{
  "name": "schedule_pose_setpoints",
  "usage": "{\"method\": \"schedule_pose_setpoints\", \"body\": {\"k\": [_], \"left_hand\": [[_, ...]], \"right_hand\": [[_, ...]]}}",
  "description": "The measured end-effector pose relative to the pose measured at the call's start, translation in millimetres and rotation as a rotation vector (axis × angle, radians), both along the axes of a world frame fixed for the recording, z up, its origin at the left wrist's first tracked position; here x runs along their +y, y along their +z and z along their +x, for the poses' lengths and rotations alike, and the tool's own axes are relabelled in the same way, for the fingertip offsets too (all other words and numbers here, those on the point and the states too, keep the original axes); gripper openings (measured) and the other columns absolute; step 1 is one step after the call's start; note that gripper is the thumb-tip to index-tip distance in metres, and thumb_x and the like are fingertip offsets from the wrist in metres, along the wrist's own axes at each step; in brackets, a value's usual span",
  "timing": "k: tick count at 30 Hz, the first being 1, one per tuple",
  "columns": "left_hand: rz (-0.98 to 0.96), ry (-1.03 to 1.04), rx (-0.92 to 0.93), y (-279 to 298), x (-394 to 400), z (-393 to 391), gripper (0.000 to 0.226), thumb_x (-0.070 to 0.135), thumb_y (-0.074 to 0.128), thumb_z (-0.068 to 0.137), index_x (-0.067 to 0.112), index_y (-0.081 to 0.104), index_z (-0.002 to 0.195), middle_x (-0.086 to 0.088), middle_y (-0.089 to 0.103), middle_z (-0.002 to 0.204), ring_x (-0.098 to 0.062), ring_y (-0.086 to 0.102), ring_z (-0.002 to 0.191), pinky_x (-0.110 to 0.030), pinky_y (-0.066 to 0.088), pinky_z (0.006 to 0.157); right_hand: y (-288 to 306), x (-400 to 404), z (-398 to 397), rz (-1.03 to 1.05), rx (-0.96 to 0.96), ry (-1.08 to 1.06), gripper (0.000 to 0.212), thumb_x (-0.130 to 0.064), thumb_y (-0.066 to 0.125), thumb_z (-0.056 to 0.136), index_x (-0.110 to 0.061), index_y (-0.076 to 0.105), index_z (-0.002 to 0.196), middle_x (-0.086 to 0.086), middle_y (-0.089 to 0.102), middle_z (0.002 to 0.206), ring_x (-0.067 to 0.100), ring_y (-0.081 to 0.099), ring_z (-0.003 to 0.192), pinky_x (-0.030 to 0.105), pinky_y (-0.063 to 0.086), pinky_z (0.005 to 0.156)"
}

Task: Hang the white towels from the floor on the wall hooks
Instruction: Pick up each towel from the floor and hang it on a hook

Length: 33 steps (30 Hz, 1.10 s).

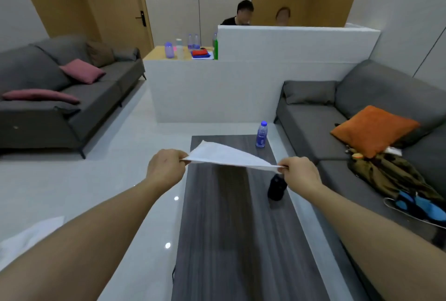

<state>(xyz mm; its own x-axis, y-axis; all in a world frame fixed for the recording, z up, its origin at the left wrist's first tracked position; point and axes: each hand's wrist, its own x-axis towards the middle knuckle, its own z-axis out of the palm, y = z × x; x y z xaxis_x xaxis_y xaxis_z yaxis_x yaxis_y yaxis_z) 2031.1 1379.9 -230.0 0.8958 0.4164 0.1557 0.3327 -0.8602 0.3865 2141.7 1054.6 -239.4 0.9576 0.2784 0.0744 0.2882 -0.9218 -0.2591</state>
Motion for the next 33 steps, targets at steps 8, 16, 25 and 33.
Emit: {"method": "schedule_pose_setpoints", "body": {"k": [8, 16, 25, 33], "left_hand": [[-0.091, -0.067, 0.27, -127.4, -51.8, -142.3, 0.024, 0.028, 0.052, 0.095, 0.03, 0.076, 0.097, 0.005, 0.065, 0.073, -0.012, 0.056, 0.063, -0.022, 0.037, 0.051], [-0.081, -0.122, 0.464, -175.3, -81.9, -210.6, 0.021, 0.035, 0.055, 0.095, 0.023, 0.073, 0.093, 0.007, 0.059, 0.073, -0.011, 0.055, 0.067, -0.023, 0.037, 0.054], [-0.06, -0.097, 0.548, -195.8, -73.8, -162.6, 0.026, 0.04, 0.056, 0.091, 0.02, 0.072, 0.084, 0.0, 0.064, 0.079, -0.02, 0.061, 0.074, -0.03, 0.051, 0.067], [-0.104, 0.031, 0.641, -246.5, -43.0, -62.1, 0.025, 0.04, 0.057, 0.09, 0.022, 0.074, 0.093, -0.004, 0.065, 0.088, -0.024, 0.061, 0.081, -0.032, 0.052, 0.072]], "right_hand": [[-114.9, -56.3, -159.6, -0.14, 0.222, -0.033, 0.023, -0.017, 0.054, 0.093, -0.025, 0.073, 0.102, 0.006, 0.072, 0.094, 0.028, 0.064, 0.088, 0.032, 0.047, 0.068], [-161.4, -92.7, -247.9, -0.19, 0.391, -0.055, 0.017, -0.02, 0.057, 0.095, -0.022, 0.074, 0.102, 0.003, 0.072, 0.097, 0.022, 0.065, 0.09, 0.033, 0.053, 0.078], [-183.3, -85.9, -193.4, -0.12, 0.427, -0.141, 0.011, -0.033, 0.064, 0.09, -0.027, 0.073, 0.091, 0.0, 0.07, 0.087, 0.021, 0.064, 0.081, 0.036, 0.056, 0.074], [-236.8, -45.1, -66.5, -0.1, 0.499, -0.098, 0.012, -0.032, 0.065, 0.088, -0.022, 0.073, 0.088, 0.002, 0.071, 0.082, 0.024, 0.064, 0.076, 0.032, 0.052, 0.064]]}}
